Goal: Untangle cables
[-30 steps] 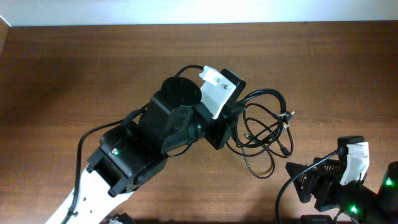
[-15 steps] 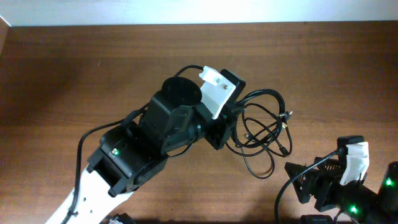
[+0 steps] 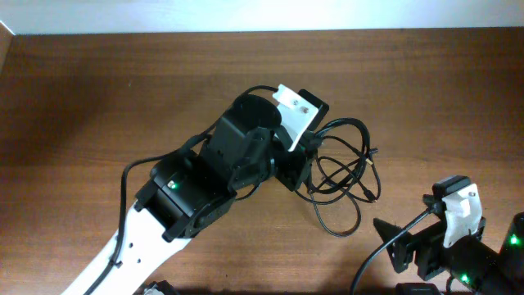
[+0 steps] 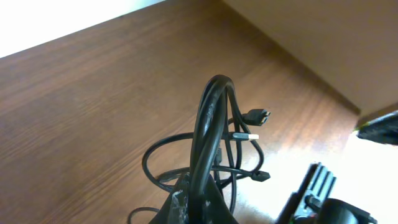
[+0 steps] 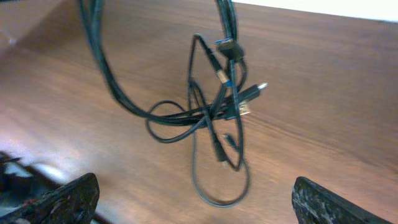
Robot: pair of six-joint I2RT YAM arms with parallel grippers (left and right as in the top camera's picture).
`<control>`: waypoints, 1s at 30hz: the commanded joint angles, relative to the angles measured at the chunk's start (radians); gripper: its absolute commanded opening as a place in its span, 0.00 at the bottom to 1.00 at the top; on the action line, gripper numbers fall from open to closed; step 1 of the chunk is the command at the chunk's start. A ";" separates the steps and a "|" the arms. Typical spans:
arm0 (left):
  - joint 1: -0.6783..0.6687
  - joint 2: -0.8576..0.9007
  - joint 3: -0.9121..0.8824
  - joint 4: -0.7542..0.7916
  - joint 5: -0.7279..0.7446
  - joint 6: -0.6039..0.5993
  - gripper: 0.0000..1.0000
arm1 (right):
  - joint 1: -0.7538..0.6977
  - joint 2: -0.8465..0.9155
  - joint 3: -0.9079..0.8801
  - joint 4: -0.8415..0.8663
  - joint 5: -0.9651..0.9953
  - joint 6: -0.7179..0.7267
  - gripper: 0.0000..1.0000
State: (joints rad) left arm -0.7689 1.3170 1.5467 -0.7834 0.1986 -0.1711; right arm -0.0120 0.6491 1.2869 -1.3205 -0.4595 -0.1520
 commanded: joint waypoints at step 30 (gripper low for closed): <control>0.000 -0.316 0.018 -0.029 -0.144 0.119 0.00 | -0.076 0.538 0.013 0.156 0.209 0.105 0.94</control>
State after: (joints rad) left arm -0.7689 1.0100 1.5467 -0.8055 0.1223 -0.0669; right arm -0.0795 1.1866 1.2869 -1.1511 -0.2352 -0.0551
